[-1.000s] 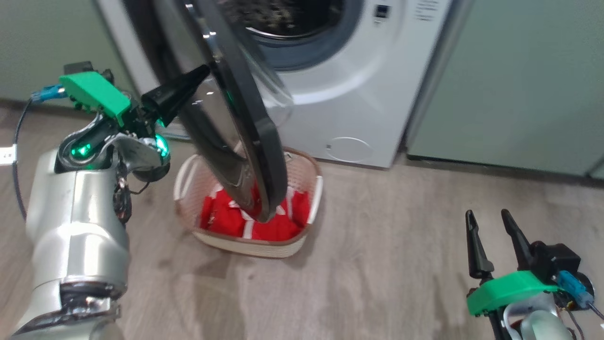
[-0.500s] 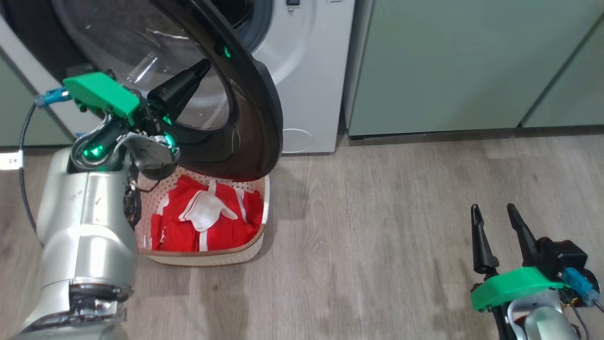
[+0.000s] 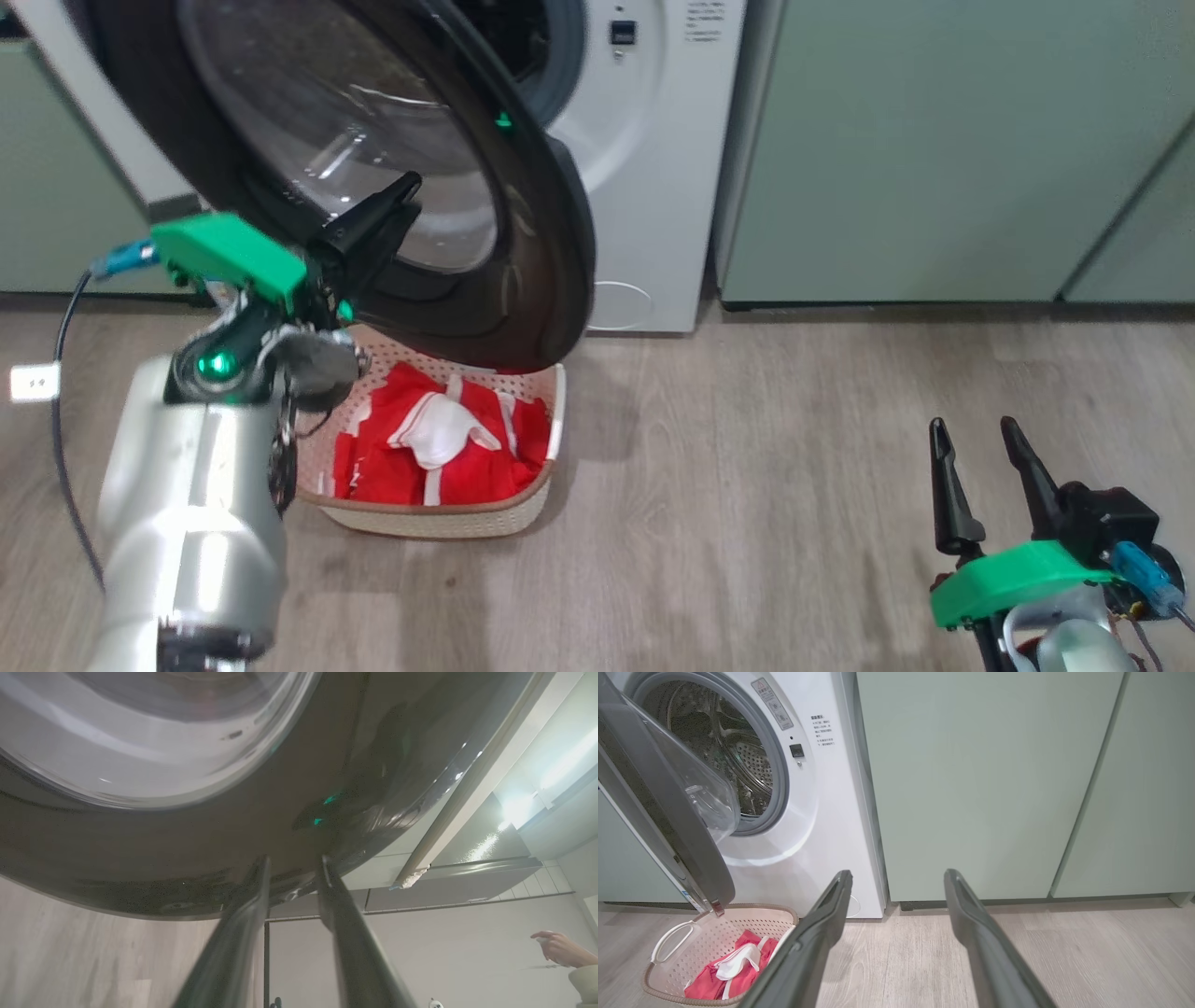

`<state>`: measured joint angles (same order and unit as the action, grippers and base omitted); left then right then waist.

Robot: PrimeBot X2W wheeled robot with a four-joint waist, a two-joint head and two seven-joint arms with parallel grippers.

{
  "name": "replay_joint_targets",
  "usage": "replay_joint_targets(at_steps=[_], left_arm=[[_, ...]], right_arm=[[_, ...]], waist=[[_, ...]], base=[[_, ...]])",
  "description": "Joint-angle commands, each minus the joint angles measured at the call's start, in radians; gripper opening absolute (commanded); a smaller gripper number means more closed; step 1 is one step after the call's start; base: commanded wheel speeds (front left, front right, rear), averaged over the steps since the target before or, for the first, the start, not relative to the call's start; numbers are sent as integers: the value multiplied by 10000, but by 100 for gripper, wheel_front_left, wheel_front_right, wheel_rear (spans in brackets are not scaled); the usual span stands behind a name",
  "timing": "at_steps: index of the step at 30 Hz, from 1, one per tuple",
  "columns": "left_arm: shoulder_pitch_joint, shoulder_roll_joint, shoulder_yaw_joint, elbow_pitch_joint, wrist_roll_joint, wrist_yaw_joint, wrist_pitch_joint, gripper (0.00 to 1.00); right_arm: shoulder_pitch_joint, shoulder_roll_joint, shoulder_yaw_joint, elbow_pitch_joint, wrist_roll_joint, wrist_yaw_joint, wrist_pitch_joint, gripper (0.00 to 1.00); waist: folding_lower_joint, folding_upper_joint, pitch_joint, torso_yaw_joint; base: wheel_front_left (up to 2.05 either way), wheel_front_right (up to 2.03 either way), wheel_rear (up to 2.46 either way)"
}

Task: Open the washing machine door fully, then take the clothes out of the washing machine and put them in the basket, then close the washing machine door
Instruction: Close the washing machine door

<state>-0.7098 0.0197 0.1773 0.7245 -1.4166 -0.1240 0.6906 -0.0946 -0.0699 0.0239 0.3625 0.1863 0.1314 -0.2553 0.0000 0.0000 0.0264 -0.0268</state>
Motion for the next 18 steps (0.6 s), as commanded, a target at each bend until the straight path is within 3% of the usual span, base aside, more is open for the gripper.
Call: replay_joint_targets(at_steps=[1, 7, 12, 15, 16, 18], left_arm=[[60, 399, 141, -624, 187, -65, -236, 100], [1363, 848, -69, -1931, 791, -66, -1697, 100], [2477, 1616, -580, -2720, 1576, -66, -3581, 100], [3041, 2198, -1181, -2907, 2165, -66, -4869, 100], [3397, 2637, -1808, -3004, 2694, -66, -5883, 100], [3694, 3018, -2403, -2971, 3050, -66, -6938, 100]], right_arm=[[-138, -119, 216, -371, 97, -7, -65, 100], [-160, -69, 186, -484, 115, -7, -65, 100], [-139, -42, 170, -530, 103, -7, -65, 100], [-104, -27, 136, -549, 96, -7, -65, 100], [-83, -15, 125, -558, 94, -7, -65, 100], [-73, -4, 114, -565, 93, -7, -65, 100]], waist=[[0, 0, -130, 241], [0, 0, -243, 607], [0, 0, -279, 779], [0, 0, -296, 836], [0, 0, -304, 864], [0, 0, -305, 880]], base=[[0, 0, 0], [0, 0, 0], [0, 0, 0], [0, 0, 0], [0, 0, 0], [0, 0, 0]])
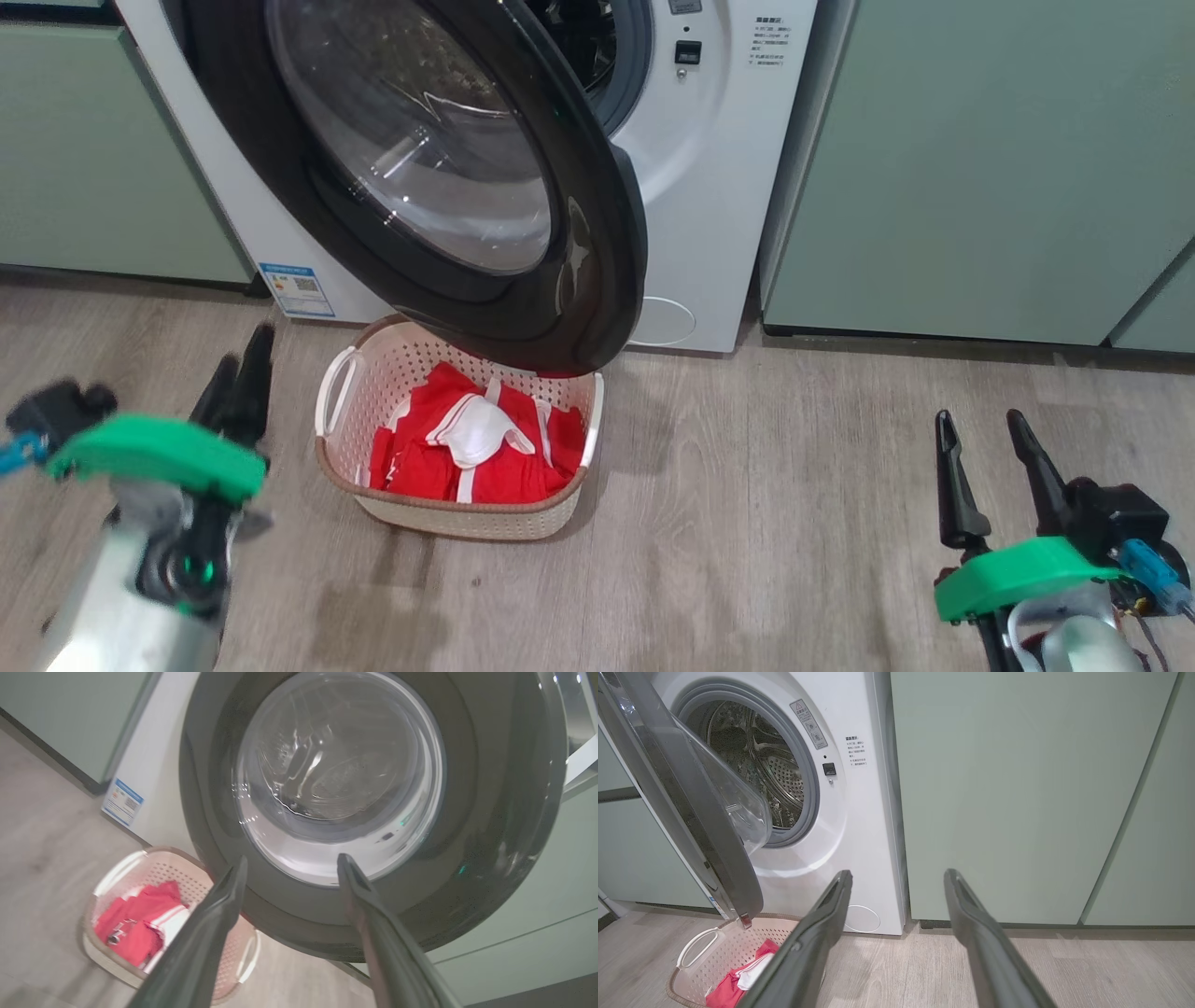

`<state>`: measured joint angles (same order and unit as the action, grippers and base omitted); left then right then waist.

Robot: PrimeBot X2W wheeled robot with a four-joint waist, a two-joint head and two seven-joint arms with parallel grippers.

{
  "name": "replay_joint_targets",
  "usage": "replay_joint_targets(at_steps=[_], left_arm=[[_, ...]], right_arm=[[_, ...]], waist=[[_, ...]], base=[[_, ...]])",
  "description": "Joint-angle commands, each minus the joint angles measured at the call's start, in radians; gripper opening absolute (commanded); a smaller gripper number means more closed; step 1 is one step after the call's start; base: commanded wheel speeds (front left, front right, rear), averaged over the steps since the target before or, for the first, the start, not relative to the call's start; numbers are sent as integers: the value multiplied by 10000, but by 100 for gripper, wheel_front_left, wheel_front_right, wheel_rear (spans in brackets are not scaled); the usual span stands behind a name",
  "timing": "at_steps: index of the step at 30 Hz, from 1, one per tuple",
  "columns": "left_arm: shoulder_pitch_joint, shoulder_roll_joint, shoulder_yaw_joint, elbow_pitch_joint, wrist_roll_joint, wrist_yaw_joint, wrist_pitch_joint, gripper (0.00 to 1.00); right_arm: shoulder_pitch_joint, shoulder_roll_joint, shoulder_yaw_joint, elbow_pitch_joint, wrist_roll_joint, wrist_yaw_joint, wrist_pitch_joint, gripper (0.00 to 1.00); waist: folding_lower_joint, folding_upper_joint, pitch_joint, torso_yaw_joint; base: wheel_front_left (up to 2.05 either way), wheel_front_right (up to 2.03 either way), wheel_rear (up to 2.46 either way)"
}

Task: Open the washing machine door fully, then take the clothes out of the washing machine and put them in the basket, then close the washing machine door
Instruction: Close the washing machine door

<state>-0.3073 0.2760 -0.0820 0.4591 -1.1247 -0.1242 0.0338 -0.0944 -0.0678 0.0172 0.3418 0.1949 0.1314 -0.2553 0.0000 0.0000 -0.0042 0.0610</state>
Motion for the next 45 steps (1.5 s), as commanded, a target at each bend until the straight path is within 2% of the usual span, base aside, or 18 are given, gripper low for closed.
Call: replay_joint_targets(at_steps=[1, 4, 6, 8, 11, 18, 22, 37, 38, 39, 40, 41, 45], left_arm=[[-331, 454, 189, -317, 132, -64, -370, 100], [-35, 1018, -681, 56, 698, -64, -1970, 100], [41, 1271, -1184, 412, 1039, -65, -2653, 100], [48, 1464, -1470, 708, 1443, -65, -2902, 100], [62, 1511, -929, 658, 2474, -65, -2948, 100], [824, 691, 890, 180, 4744, -65, -2953, 100], [1189, 359, 1088, -69, 5602, -65, -2954, 100], [1387, 101, 1263, -194, 6237, -65, -2955, 100], [1392, 91, 1262, -197, 6260, -65, -2955, 100], [1403, 85, 1257, -195, 6289, -65, -2955, 100], [1423, 81, 1242, -178, 6325, -65, -2955, 100], [1438, 72, 1227, -169, 6351, -65, -2956, 100], [1533, 24, 1162, -185, 6417, -65, -2956, 100]], right_arm=[[-75, -26, 181, -358, 7, -7, -65, 100], [-85, -7, 184, -366, 13, -7, -65, 100], [-90, 8, 178, -377, 18, -7, -65, 100], [-79, 26, 169, -391, 13, -7, -65, 100], [-40, 56, 131, -427, 9, -7, -65, 100], [49, 109, 154, -462, -45, -7, -65, 100], [93, 129, 176, -440, -69, -7, -65, 100], [111, 162, 182, -420, -44, -7, -65, 100], [103, 163, 163, -435, 2, -7, -65, 96], [86, 164, 99, -471, 108, -7, -65, 64], [62, 165, 5, -511, 238, -7, -65, 38], [23, 165, -96, -572, 355, -7, -65, 0], [-250, 144, -394, -1038, 615, -7, -65, 0]], waist=[[0, 0, 1, 2], [0, 0, -5, -2], [0, 0, -12, -11], [0, 0, -25, -19], [0, 0, -32, -19], [0, 0, -62, -133], [0, 0, -61, -151], [0, 0, -80, -92], [0, 0, -86, -84], [0, 0, -88, -77], [0, 0, -91, -70], [0, 0, -89, -60], [0, 0, -84, 1]], base=[[0, 0, 0], [0, 0, 0], [0, 0, 0], [0, 0, 0], [0, 0, 0], [0, 0, 0], [0, 0, 0], [0, 0, 0], [0, 0, 0], [0, 0, 0], [0, 0, 0], [0, 0, 0], [0, 0, 0]])
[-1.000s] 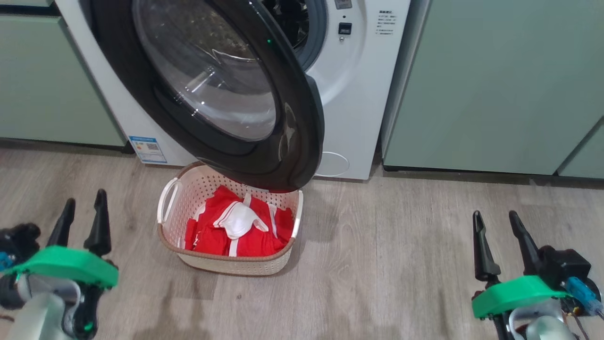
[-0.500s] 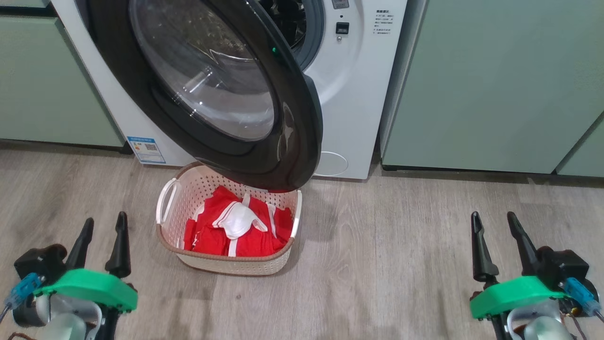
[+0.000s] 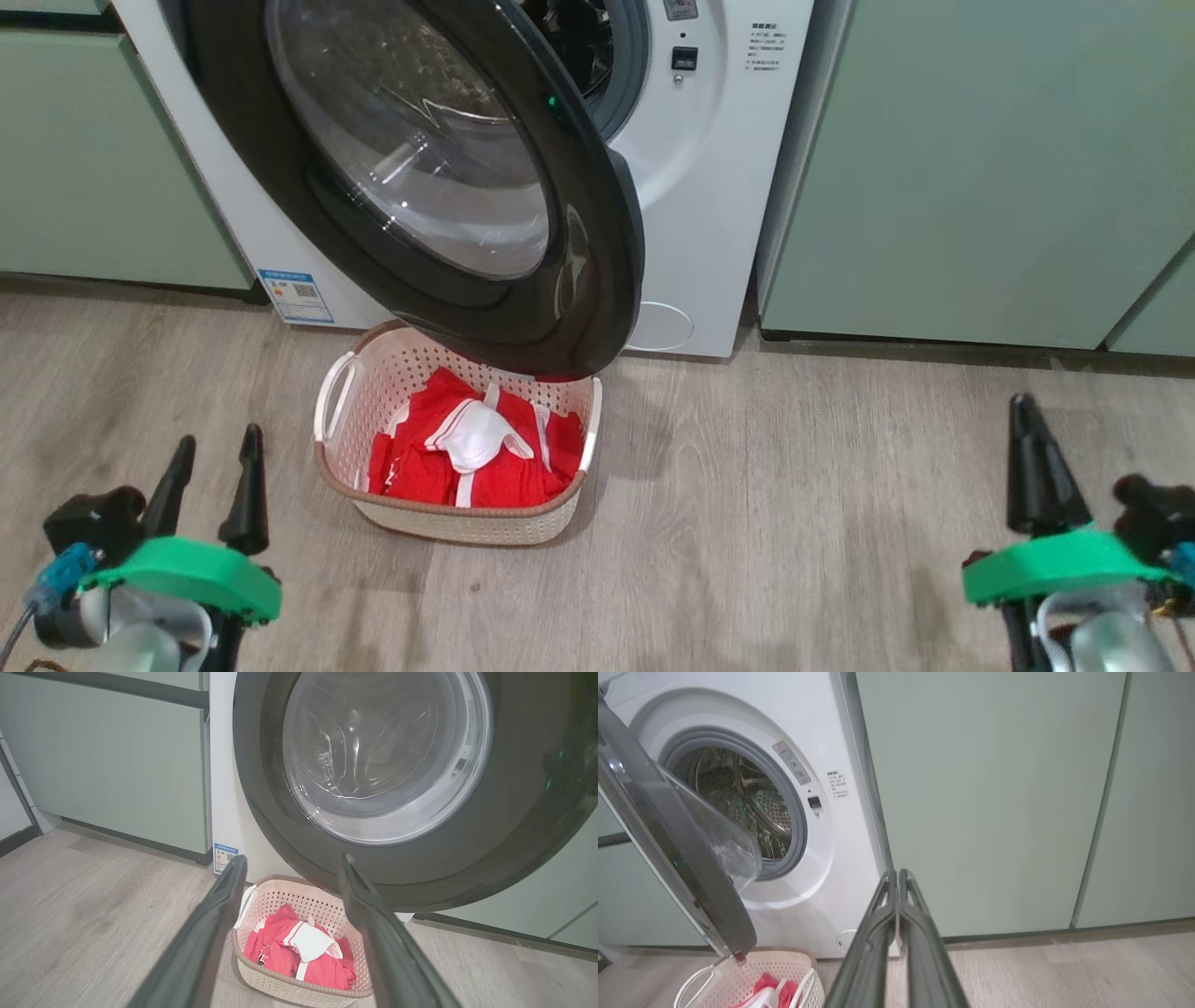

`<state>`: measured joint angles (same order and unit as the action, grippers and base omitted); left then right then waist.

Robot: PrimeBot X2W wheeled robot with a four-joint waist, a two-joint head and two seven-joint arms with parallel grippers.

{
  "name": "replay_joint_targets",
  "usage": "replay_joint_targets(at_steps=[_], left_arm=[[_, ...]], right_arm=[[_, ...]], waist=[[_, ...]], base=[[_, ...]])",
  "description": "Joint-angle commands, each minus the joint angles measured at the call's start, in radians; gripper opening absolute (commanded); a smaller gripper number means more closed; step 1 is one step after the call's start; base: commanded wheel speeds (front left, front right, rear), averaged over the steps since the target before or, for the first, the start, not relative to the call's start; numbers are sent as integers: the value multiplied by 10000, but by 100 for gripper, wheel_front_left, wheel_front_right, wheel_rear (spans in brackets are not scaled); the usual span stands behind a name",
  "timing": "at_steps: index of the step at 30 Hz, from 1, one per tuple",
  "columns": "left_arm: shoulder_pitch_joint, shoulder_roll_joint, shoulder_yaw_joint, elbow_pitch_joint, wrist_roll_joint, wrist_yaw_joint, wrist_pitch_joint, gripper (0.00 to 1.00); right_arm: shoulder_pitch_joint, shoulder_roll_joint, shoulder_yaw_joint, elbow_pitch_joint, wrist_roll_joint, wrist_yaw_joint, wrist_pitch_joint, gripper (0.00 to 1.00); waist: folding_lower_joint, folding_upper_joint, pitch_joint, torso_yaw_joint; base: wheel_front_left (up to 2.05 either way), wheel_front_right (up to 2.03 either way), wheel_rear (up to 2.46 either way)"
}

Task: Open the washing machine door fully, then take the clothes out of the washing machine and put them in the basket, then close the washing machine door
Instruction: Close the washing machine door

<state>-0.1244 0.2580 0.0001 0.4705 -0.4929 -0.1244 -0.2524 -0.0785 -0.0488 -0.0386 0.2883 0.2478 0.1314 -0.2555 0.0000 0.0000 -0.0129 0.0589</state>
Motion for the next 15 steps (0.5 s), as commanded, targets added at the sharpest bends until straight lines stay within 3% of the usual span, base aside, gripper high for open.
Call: replay_joint_targets(at_steps=[1, 7, 15], left_arm=[[-296, 204, 341, -299, 99, -63, -93, 100], [-183, 94, 120, -279, 198, -63, -93, 100], [-174, -62, -151, -228, 303, -63, -93, 100]], right_arm=[[-409, -46, 164, -503, 86, -7, -63, 0], [-1169, -124, 371, -1723, 465, -7, -63, 0], [-2415, -344, 2460, -2806, 655, -7, -63, 0]], waist=[[0, 0, 3, 22], [0, 0, 4, 233], [0, 0, -43, 684]], base=[[0, 0, 0], [0, 0, 0], [0, 0, 0]])
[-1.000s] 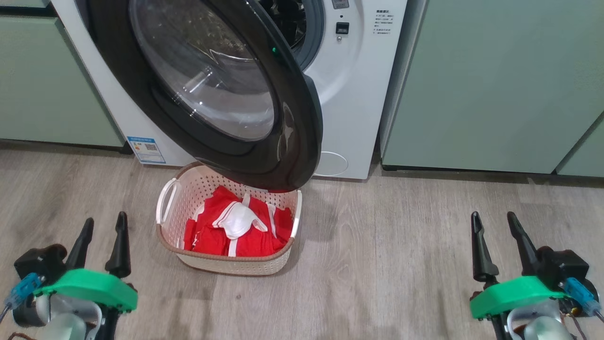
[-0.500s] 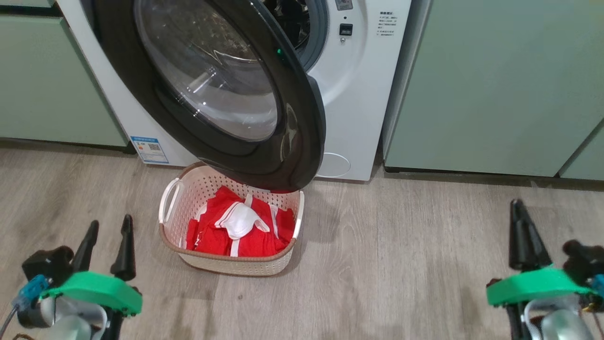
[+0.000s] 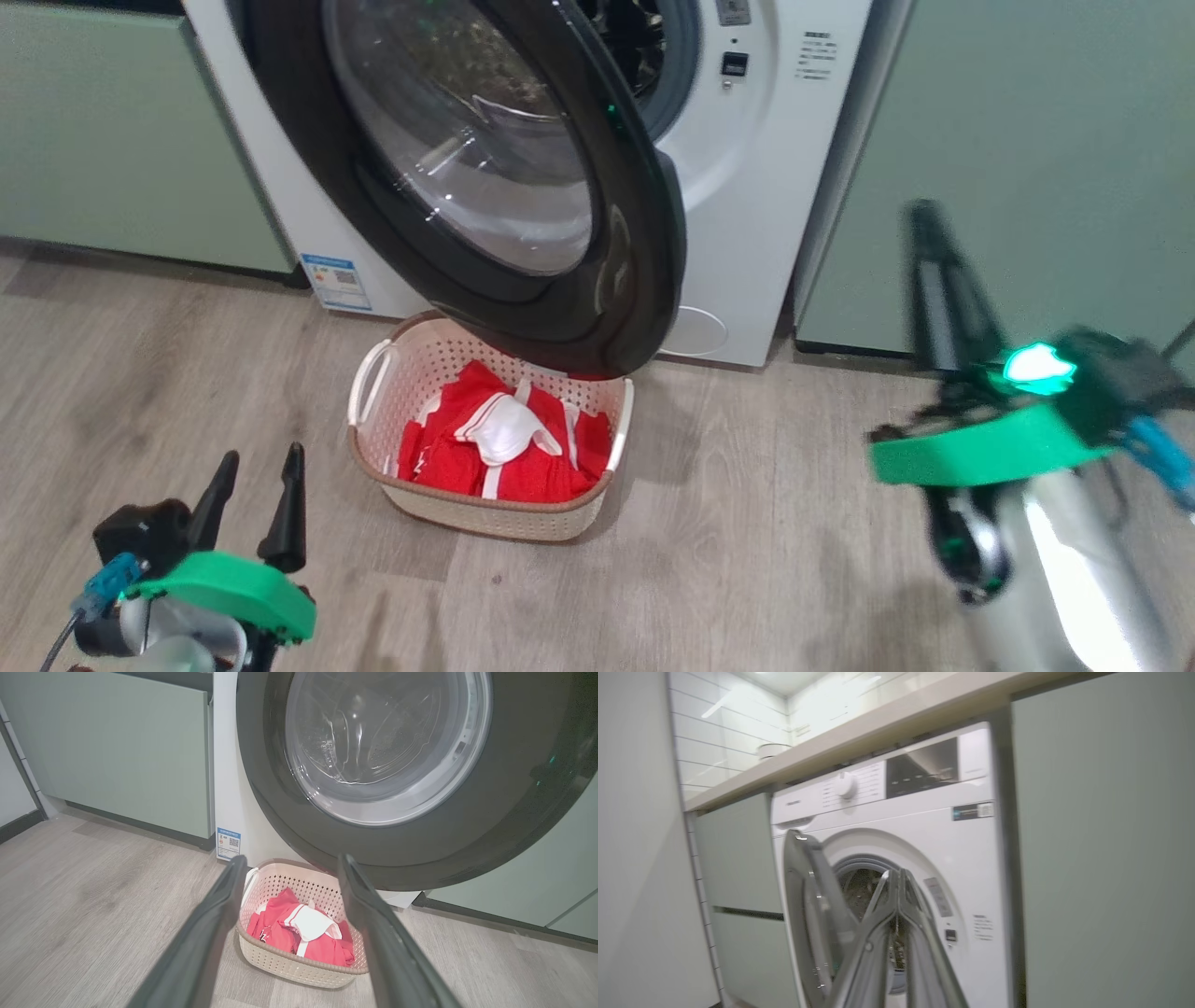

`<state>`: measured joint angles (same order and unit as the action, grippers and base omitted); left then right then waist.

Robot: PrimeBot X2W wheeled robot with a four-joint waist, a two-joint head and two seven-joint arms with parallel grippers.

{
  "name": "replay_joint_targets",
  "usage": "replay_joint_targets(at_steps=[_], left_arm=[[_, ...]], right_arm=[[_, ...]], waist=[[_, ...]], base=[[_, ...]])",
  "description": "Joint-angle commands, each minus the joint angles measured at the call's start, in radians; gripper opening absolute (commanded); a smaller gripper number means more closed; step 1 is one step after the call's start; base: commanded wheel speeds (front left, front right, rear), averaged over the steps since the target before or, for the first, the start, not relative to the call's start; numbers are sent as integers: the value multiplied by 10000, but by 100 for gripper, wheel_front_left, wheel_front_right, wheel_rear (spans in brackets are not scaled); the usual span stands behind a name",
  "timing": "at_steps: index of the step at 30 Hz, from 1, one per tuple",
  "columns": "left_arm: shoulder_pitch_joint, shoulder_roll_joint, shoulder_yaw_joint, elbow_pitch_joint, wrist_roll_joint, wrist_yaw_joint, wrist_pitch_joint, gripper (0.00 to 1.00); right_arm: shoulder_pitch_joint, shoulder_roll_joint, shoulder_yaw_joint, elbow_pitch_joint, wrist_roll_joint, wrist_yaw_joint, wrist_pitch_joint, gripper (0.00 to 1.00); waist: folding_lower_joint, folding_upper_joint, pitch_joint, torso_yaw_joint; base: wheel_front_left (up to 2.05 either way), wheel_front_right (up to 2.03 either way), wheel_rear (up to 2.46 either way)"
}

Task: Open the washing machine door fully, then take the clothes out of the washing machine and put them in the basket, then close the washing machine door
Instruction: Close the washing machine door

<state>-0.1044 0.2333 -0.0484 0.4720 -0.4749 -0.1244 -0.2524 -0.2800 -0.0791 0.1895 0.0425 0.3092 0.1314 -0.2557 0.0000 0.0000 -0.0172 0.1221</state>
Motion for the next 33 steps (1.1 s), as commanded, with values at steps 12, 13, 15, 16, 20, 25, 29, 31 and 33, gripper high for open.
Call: replay_joint_targets(at_steps=[12, 13, 15, 16, 20, 25, 29, 31, 33], left_arm=[[-669, -86, 40, 5, 148, -63, -93, 100], [-714, -114, -18, 13, 144, -63, -93, 100], [-795, -164, -112, 20, 125, -63, -93, 100], [-812, -178, -144, 17, 121, -63, -93, 100], [-852, -211, -284, 20, 65, -63, -93, 100], [-990, -258, -448, -18, -12, -63, -93, 100], [-1210, -368, -629, -124, -82, -63, -93, 100], [-1285, -420, -713, -190, -111, -63, -93, 100], [-1311, -460, -778, -242, -133, -63, -93, 100]], right_arm=[[-2058, -135, 4458, 1489, 886, -7, -61, 0], [-2100, -96, 4618, 1804, 993, -7, -61, 0], [-2193, -15, 4863, 2525, 1188, -7, -61, 0], [-2261, 27, 4967, 2902, 1281, -7, -61, 0], [-2698, 177, 5126, 4363, 1642, -7, -61, 0], [-3476, 265, 5069, 5767, 1980, -7, -61, 0], [-4173, 282, 4906, 6664, 2072, -7, -61, 0], [-4474, 284, 4753, 6988, 2149, -7, -61, 0], [-4715, 285, 4580, 7299, 2182, -7, -61, 0]], waist=[[0, 0, 78, 1032], [0, 0, 97, 1118], [0, 0, 128, 1267], [0, 0, 139, 1313], [0, 0, 228, 1453], [0, 0, 489, 1620], [0, 0, 841, 1790], [0, 0, 975, 1873], [0, 0, 1064, 1942]], base=[[0, 0, 0], [0, 0, 0], [0, 0, 0], [0, 0, 0], [0, 0, 0], [0, 0, 0], [0, 0, 0], [0, 0, 0], [0, 0, 0]])
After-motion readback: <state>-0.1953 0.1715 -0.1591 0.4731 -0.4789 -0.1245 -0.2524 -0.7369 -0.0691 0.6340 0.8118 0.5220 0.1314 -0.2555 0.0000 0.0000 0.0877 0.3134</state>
